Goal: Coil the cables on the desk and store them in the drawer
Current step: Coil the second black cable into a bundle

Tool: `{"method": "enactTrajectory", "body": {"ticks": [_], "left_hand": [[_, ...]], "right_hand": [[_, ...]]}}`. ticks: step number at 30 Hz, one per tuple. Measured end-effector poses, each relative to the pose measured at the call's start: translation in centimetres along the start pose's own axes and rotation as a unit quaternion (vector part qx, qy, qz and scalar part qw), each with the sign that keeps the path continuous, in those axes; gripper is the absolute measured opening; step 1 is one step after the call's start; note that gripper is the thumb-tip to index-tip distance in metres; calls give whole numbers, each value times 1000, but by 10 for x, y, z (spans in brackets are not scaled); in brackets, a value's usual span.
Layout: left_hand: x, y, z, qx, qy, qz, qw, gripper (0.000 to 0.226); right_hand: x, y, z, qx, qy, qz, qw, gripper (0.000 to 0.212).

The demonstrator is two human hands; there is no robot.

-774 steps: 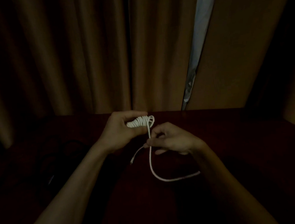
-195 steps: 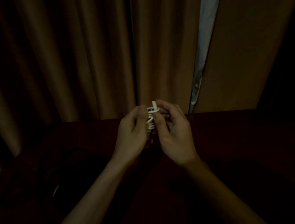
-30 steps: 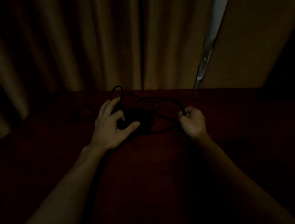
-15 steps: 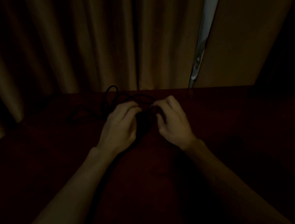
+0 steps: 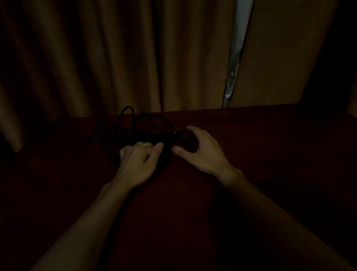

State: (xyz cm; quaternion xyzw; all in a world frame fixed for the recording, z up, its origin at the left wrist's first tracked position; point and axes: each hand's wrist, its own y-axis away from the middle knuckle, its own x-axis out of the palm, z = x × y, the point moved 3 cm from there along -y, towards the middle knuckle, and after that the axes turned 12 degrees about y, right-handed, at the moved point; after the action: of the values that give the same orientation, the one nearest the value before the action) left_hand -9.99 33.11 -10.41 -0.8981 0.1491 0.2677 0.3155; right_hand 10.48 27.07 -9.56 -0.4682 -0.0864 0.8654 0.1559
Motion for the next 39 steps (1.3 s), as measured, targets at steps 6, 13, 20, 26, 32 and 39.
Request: {"method": "enactTrajectory", "body": {"ticks": [6, 13, 20, 26, 32, 39], "left_hand": [[5, 4, -1, 24, -1, 22, 999, 40], [5, 3, -4, 35, -33, 73, 996, 44], [5, 5, -11, 41, -61, 88, 993, 60], [4, 5, -11, 38, -66, 81, 994, 54], [-6, 8, -8, -43, 74, 0, 996, 34], [-14, 8, -8, -45, 199, -72, 976, 27]], "right_hand": [[13, -5, 2, 48, 36, -15, 998, 80], [10, -4, 1, -10, 91, 7, 996, 75], [-7, 3, 21, -24, -163, -8, 986, 41], [11, 1, 27, -54, -105, 49, 992, 80], [-1, -8, 4, 28, -3, 5, 1000, 29], [-9, -8, -16, 73, 144, -61, 985, 66]]}}
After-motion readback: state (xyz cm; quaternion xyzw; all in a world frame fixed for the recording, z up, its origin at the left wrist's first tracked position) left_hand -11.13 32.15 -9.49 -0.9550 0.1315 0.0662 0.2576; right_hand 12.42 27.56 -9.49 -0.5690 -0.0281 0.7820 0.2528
